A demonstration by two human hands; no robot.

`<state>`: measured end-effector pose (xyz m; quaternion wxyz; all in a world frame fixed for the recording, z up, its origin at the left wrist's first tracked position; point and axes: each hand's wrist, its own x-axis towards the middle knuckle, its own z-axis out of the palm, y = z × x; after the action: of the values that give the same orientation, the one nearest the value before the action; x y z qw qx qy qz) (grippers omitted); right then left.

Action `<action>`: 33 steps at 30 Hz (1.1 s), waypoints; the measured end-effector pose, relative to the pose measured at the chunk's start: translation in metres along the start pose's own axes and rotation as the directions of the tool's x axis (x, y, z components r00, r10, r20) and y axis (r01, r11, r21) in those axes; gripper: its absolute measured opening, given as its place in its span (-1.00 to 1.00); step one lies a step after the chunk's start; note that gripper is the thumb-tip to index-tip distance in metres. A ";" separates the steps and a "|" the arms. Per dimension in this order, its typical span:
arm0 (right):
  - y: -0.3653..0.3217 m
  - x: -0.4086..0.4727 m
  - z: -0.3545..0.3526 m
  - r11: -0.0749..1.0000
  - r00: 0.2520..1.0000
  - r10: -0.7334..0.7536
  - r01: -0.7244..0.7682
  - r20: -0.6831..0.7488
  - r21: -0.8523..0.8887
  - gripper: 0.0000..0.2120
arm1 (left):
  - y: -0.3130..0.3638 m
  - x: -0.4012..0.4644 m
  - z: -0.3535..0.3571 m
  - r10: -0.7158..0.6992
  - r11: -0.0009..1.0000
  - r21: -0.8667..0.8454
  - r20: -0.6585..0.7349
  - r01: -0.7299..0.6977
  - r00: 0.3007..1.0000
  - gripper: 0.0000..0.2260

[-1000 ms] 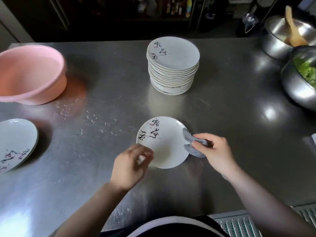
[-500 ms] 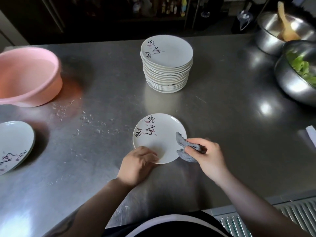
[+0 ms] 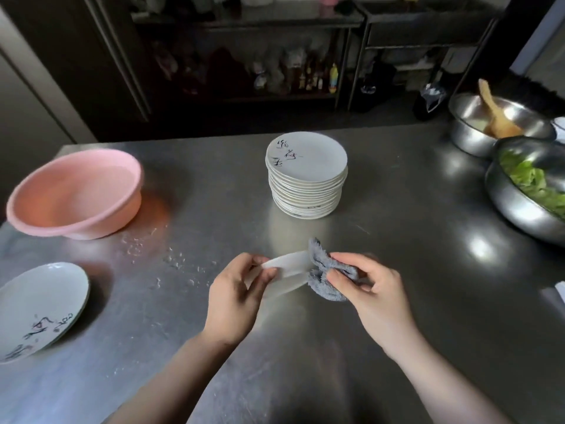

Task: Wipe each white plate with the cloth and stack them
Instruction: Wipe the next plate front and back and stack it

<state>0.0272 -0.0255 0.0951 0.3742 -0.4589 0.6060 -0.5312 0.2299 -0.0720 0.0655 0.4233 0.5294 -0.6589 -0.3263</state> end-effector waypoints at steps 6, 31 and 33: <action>-0.044 0.013 0.008 0.992 0.993 -0.121 0.121 0.004 0.028 -0.76 | 0.051 0.016 -0.027 -0.105 0.882 -0.465 -0.036 0.076 0.994 -0.99; -0.180 0.077 0.062 0.572 0.669 -0.738 0.692 0.093 -0.441 -0.79 | 0.130 0.076 -0.065 -0.211 0.596 -0.803 -0.153 0.003 0.965 -0.90; -0.181 0.069 0.070 0.450 0.580 -0.793 0.764 0.186 -0.462 -0.79 | 0.130 0.077 -0.068 -0.206 0.581 -0.814 -0.149 -0.002 0.967 -0.88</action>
<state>0.1009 -0.1144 0.2650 -0.0595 -0.7485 0.4526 -0.4810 0.2308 -0.1165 0.2251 0.6702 0.3499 -0.3534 -0.5509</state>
